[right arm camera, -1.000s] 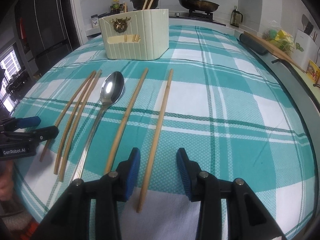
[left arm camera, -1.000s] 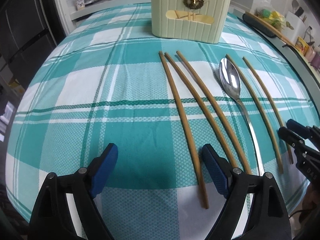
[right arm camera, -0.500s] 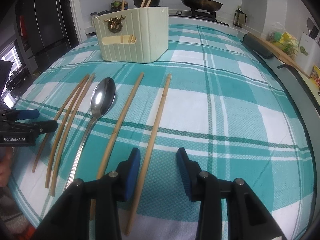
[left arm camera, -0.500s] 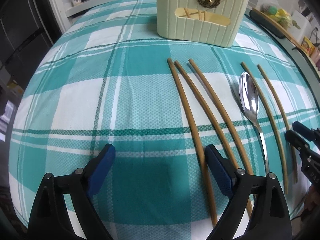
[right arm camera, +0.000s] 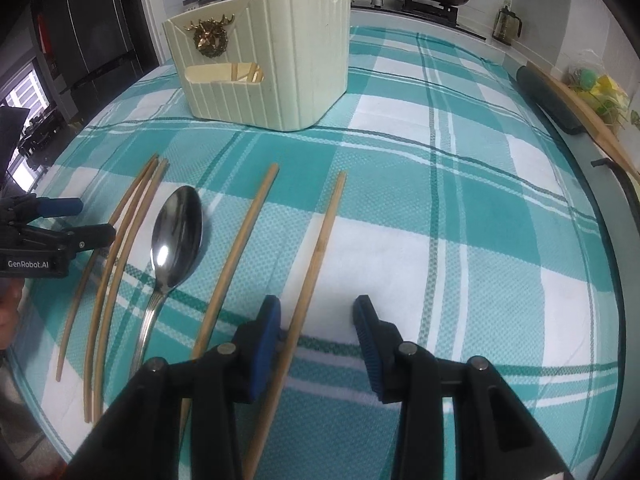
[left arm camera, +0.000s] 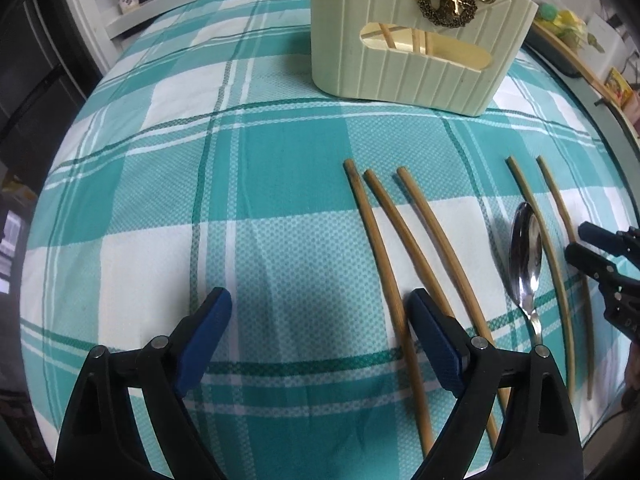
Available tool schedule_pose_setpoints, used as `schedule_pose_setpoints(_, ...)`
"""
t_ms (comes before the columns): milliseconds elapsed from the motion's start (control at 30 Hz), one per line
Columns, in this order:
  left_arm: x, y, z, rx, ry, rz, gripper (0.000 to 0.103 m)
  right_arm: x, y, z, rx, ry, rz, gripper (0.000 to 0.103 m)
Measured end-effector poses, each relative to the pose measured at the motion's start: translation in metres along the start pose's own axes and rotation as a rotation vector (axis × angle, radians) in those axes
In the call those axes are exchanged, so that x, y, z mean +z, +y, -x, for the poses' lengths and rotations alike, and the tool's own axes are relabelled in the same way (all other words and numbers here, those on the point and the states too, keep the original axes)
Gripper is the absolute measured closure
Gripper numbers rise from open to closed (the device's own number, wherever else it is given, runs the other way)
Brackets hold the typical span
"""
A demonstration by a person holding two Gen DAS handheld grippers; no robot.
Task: Organize utensils
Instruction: 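Grasp a wooden chopstick with the right gripper while the left grasps another, then lift both held chopsticks and carry them over the cream holder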
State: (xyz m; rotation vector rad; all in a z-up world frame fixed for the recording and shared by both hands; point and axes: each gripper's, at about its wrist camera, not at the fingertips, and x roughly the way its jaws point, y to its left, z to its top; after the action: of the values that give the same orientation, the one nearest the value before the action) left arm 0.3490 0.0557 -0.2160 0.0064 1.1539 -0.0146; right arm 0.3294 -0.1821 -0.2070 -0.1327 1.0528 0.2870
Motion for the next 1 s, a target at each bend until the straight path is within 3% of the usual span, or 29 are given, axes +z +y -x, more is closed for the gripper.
schedule_pose_setpoints(200,0.013,0.004,-0.005,-0.004,-0.016,-0.006,0.018,0.031,0.002,-0.017,0.011,0.022,0.001,0.064)
schedule_pose_setpoints(300,0.018,0.003,-0.004,0.000,-0.022,-0.005,0.029,0.041,0.001,-0.024,0.001,0.017,0.000,0.069)
schedule_pose_setpoints(500,0.034,-0.005,-0.006,0.001,-0.027,-0.009,0.068,0.060,-0.001,-0.034,-0.020,0.001,-0.019,0.092)
schedule_pose_setpoints(567,0.039,-0.007,-0.008,-0.002,-0.037,-0.013,0.091,0.064,-0.001,-0.037,-0.021,-0.004,-0.034,0.094)
schedule_pose_setpoints(600,0.041,-0.008,-0.009,-0.006,-0.040,-0.015,0.094,0.066,-0.002,-0.038,-0.016,-0.007,-0.045,0.095)
schedule_pose_setpoints(800,0.041,0.005,-0.002,-0.017,-0.067,0.046,0.099,0.070,-0.012,-0.038,0.033,-0.041,-0.104,0.097)
schedule_pose_setpoints(1000,0.034,0.019,0.042,-0.039,-0.155,0.087,0.099,0.065,-0.023,-0.005,0.091,-0.116,-0.158,0.097)
